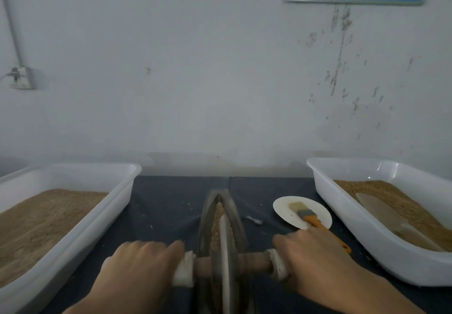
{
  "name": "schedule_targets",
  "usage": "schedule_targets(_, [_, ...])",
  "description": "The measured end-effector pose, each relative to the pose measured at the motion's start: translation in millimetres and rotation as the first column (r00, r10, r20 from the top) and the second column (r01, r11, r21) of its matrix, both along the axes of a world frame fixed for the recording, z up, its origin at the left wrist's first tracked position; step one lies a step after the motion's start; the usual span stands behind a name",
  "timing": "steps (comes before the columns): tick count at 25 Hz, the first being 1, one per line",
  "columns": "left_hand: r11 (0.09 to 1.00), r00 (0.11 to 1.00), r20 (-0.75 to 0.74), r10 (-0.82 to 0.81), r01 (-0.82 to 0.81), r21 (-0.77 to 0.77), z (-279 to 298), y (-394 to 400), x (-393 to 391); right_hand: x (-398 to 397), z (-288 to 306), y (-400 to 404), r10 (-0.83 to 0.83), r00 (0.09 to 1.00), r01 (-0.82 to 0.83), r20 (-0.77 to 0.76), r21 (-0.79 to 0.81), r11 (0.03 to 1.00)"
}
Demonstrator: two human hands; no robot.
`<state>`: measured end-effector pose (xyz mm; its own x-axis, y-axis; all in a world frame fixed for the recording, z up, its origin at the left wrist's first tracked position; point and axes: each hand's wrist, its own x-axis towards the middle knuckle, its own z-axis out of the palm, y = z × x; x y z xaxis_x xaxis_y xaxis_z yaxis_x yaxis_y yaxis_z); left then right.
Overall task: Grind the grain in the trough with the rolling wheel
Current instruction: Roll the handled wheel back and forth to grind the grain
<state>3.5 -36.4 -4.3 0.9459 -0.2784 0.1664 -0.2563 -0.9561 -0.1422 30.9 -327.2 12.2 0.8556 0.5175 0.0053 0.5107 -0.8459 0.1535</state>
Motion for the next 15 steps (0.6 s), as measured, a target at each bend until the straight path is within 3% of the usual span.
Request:
schedule_targets(4, [0.996, 0.996, -0.036, 0.081, -0.080, 0.026, 1, -2, 12, 15, -7, 6, -0.038, 0.989, 0.032, 0.141, 0.043, 0.999])
schedule_targets(10, [0.989, 0.970, 0.204, 0.128, -0.141, 0.048, 11, -12, 91, 86, -20, 30, -0.238, 0.900, 0.211, 0.365, 0.115, 0.971])
schedule_targets(15, [0.995, 0.991, 0.082, 0.101, -0.099, -0.031, -5, -4, 51, 45, -14, 21, -0.155, 0.956, 0.135, 0.250, 0.094, 0.986])
